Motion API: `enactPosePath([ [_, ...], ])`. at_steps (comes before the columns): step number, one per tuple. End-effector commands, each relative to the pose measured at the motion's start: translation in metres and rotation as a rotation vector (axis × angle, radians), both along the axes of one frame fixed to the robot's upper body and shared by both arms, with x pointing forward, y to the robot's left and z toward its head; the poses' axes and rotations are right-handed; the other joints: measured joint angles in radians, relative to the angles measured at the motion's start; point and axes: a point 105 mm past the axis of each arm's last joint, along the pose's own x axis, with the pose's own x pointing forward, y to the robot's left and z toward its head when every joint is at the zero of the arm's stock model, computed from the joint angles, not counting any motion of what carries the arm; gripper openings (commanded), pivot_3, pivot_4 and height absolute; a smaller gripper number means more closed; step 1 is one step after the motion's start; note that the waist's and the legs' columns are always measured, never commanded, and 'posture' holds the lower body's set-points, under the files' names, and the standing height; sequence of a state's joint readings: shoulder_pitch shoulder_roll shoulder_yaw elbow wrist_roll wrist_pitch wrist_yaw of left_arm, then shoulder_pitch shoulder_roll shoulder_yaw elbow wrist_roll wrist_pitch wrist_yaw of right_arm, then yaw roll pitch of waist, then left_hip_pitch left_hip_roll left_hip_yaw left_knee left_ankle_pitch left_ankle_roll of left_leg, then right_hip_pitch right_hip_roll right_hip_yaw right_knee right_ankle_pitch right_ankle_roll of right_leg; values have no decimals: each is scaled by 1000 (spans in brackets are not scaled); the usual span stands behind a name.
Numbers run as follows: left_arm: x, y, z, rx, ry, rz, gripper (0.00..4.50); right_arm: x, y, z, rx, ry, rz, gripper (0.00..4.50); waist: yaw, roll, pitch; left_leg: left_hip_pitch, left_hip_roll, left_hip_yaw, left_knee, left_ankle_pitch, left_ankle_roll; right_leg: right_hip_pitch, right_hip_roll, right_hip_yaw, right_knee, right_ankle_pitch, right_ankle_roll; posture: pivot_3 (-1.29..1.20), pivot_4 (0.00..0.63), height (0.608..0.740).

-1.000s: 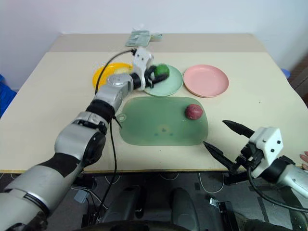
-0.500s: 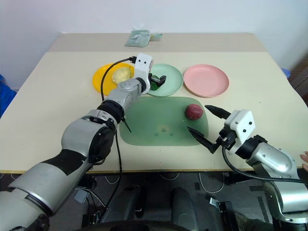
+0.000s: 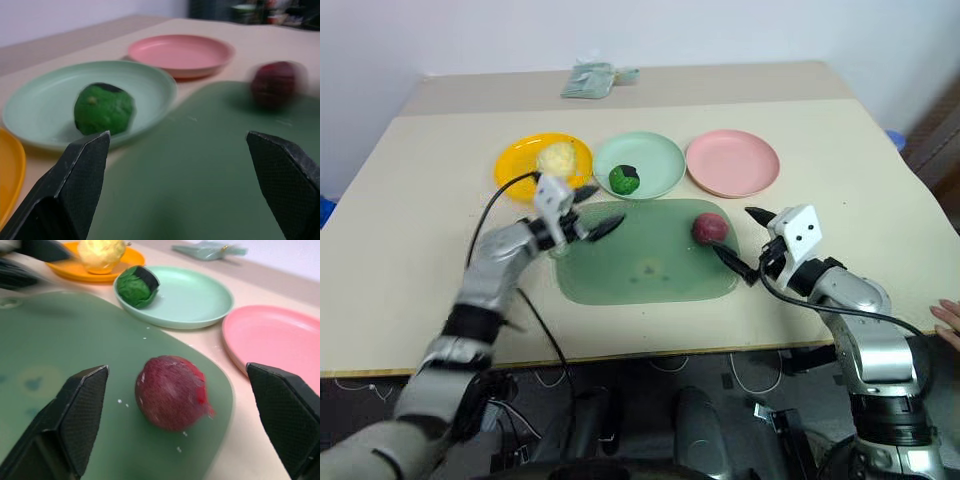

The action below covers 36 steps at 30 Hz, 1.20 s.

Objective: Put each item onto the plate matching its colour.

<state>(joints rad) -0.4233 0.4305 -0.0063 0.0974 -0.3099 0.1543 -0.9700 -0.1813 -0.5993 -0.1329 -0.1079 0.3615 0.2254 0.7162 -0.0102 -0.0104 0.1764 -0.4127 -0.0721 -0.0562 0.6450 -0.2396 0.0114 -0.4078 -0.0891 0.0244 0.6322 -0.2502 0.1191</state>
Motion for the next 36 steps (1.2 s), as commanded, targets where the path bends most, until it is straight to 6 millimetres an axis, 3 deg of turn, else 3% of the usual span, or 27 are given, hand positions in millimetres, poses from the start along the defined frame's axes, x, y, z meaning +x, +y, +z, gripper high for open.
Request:
enactPosePath([
  [1, -54, 17, 20, 24, -7, -204, 4420, 16, -3, -1, 20, -21, 16, 4500, 1, 3, -1, 0, 0, 0, 0, 0, 0, 1, -1, 0, -1, 0, -1, 0, 150, 740],
  [8, -96, 43, 25, 82, 56, -245, 4420, 32, 10, -18, 14, 39, 127, 4500, 0, 4, -1, 2, -1, 0, 0, -1, 1, 3, -2, -1, -3, -1, -5, 0, 150, 740],
  [16, -115, 45, 30, 67, 64, -204, 4420, 44, 10, -28, 2, 69, 160, 4500, -3, 6, 0, 2, 0, 0, -1, -1, 1, 2, -1, -1, -2, 0, -2, 0, 150, 740],
  [19, -114, 46, 30, 63, 53, -173, 4500, 45, 14, -30, 13, 85, 185, 3647, -1, 6, 0, 2, 0, 0, -1, -1, 1, 3, -1, -1, -2, 0, -2, 0, 150, 740],
  [22, -114, 44, 31, 56, 46, -157, 4500, 46, 17, -29, 4, 79, 192, 2323, -2, 6, 0, 2, 0, 0, -1, -1, 1, 3, -1, -1, -2, 0, -3, 0, 150, 740],
  [25, -113, 44, 30, 55, 39, -141, 4500, 50, 17, -22, -3, 48, 180, 2140, -3, 6, 0, 2, 0, 0, -1, -1, 1, 2, -1, -1, -2, 0, -2, 0, 150, 740],
  [29, -110, 44, 31, 48, 28, -105, 4500, 65, 18, 11, 55, -17, 170, 2140, -4, 8, 1, 2, 0, 0, -1, -1, 1, 2, -1, -1, -2, 0, -2, 0, 150, 740],
  [33, -107, 38, 37, -19, 27, -59, 4500, 100, 3, 47, 53, -86, 25, 2140, -7, 10, 2, 2, 0, 1, -2, -1, 1, 2, -1, -1, -2, 0, -2, 0, 150, 740],
  [36, -105, 35, 39, -27, 21, -2, 4500, 124, -12, 60, 20, -100, -122, 2140, -6, 10, 2, 2, 0, 1, -2, -1, 1, 1, 0, -1, -2, 0, -2, 0, 150, 740],
])
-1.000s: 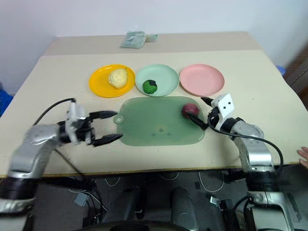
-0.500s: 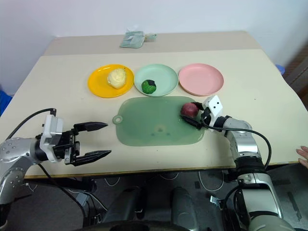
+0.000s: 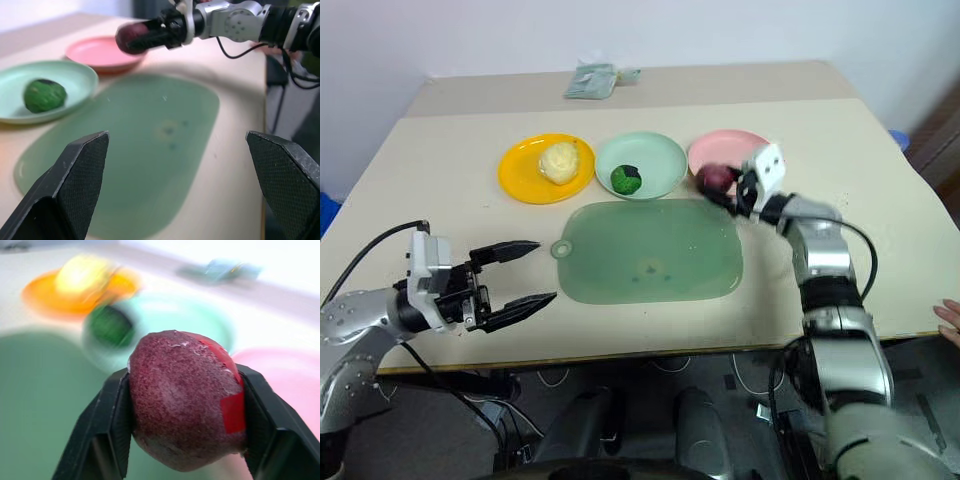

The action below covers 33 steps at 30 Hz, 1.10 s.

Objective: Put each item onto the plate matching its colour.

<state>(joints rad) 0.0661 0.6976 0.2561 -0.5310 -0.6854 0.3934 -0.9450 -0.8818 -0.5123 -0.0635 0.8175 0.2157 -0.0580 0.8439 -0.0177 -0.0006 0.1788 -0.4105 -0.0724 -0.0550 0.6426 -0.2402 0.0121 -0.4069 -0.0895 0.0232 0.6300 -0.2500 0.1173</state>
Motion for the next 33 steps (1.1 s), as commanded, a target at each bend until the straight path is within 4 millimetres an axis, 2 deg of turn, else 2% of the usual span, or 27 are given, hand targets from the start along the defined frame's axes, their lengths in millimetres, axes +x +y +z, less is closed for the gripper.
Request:
enactPosePath([
  [1, -2, -6, 12, -12, -36, 35, 4500, 20, -22, 16, -22, -37, -167, 2140, 4, 0, 0, 0, 0, 0, 0, 0, 0, 0, 0, 0, 0, 0, 0, 0, 150, 740],
  [6, -2, -7, 20, -16, -72, 82, 4500, 35, -24, 20, -52, -24, -279, 2140, 2, 0, 0, 0, 0, 0, -1, 0, -1, 0, 0, 0, -1, -1, -1, 0, 150, 740],
  [11, -8, -16, 34, -26, -100, 103, 4500, 42, -18, 7, -157, 16, -355, 2140, -5, 0, 0, 0, 0, 0, -2, 1, -2, -1, 1, 0, 0, 0, -1, 0, 150, 740],
  [14, -10, -16, 34, -20, -87, 126, 4500, 45, -12, 3, -165, 29, -362, 2140, -4, 0, 0, 0, 0, 0, -4, 3, -4, -1, 1, 0, 0, -1, -1, 0, 150, 740],
  [16, -11, -16, 31, -2, -76, 138, 4500, 45, -8, 1, -169, 36, -358, 3172, -4, 1, 0, 0, 0, 0, -5, 5, -7, -2, 2, 0, 0, -1, -1, 0, 150, 740],
  [19, -9, -16, 29, 2, -67, 153, 4500, 46, -6, 2, -190, 24, -359, 4438, -1, 1, 0, 0, 0, 0, -6, 5, -7, -2, 3, 0, 0, -1, -1, 0, 150, 740],
  [23, 1, -16, 25, 32, -58, 184, 4500, 46, -12, 16, -188, -22, -369, 4438, 0, 1, 0, 0, 0, 0, -6, 5, -7, -2, 3, 0, 0, -1, -1, 0, 150, 740],
  [26, 13, -12, 23, 34, -63, 220, 4500, 40, -14, 30, -170, -57, -277, 4438, -1, 1, 1, 0, 0, 0, -6, 5, -7, -2, 4, 0, 0, -1, -1, 0, 150, 740],
  [30, 39, -3, 25, -2, -132, 336, 4500, 23, -15, 42, -117, -114, -114, 4438, 0, 2, 1, 0, 0, 0, -6, 5, -6, -2, 4, 0, 0, -1, -1, 0, 150, 740],
  [33, 47, 0, 19, -30, -130, 351, 4500, -3, -18, 32, -118, -124, -19, 4438, 3, 0, 0, 1, 0, -1, -7, 4, -5, -1, 4, -1, -1, -1, -1, 0, 150, 740],
])
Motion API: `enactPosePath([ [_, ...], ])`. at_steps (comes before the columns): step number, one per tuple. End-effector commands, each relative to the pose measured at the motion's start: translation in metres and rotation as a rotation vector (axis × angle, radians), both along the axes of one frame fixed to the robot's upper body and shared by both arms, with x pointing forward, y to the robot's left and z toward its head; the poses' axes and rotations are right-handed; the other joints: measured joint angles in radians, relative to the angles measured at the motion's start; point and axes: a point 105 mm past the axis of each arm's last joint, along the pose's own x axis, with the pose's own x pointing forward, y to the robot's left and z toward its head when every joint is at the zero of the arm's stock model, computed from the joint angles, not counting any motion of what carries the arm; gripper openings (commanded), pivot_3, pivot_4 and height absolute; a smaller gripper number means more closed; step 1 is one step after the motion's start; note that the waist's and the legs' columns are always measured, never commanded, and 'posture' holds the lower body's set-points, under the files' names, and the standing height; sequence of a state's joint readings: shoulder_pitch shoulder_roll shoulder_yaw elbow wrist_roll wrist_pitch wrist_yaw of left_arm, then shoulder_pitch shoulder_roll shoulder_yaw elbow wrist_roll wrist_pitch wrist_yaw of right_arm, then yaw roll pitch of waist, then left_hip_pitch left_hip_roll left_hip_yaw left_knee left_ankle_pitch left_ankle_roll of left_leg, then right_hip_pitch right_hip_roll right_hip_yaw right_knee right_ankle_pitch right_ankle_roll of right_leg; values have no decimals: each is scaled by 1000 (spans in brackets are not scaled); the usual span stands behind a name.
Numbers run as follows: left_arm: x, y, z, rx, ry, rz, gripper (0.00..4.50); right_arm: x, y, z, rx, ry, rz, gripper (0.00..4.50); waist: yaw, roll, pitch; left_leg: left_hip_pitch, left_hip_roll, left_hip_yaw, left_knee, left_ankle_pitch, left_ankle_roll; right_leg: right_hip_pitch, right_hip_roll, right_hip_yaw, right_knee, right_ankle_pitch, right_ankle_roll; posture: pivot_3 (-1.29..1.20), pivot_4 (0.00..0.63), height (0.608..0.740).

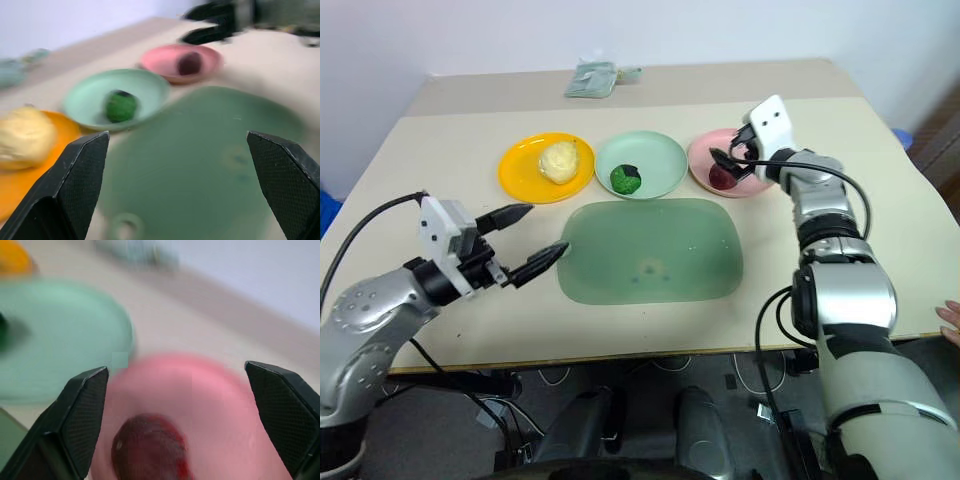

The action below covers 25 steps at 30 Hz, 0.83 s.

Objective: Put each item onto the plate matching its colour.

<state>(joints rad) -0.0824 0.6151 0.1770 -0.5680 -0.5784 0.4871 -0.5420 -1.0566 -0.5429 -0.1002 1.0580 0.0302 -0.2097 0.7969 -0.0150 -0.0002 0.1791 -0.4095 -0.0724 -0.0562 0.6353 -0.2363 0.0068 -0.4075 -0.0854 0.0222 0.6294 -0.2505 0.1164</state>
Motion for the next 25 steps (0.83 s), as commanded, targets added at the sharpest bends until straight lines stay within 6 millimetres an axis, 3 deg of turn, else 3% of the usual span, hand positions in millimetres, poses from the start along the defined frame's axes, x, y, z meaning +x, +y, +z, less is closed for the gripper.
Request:
enactPosePath([
  [1, 4, 4, -3, 8, -32, 2, 4500, -36, -2, -2, 3, -27, 113, 4438, 4, -1, -1, 0, 0, 0, -1, 0, 0, 0, 0, 0, 0, 0, 0, 0, 150, 740],
  [5, 1, 12, -14, 12, 28, -51, 4500, -99, -17, -21, -10, 42, 105, 4438, 19, 2, 1, -1, 0, -1, -3, -1, 1, -2, -3, 1, 0, 0, -1, 0, 150, 740],
  [11, -8, 22, -20, 2, 66, -62, 4500, -161, -53, -35, -15, 164, 0, 4438, 19, 2, 1, 2, 1, 0, -2, 0, 1, 1, -3, 2, 0, -2, -4, 0, 150, 740],
  [16, -17, 22, -33, 36, 93, -82, 4500, -178, -63, -36, 28, 194, -17, 4438, 23, 1, 0, 2, 1, 0, -2, 0, 1, 1, -3, 2, -1, -3, -6, 0, 150, 740],
  [25, -20, 19, -39, 50, 134, -101, 4500, -176, -68, -38, 51, 197, -31, 4438, 29, 1, 0, 2, 1, 0, -1, 0, 1, 2, -4, 1, -1, -4, -6, 0, 150, 740],
])
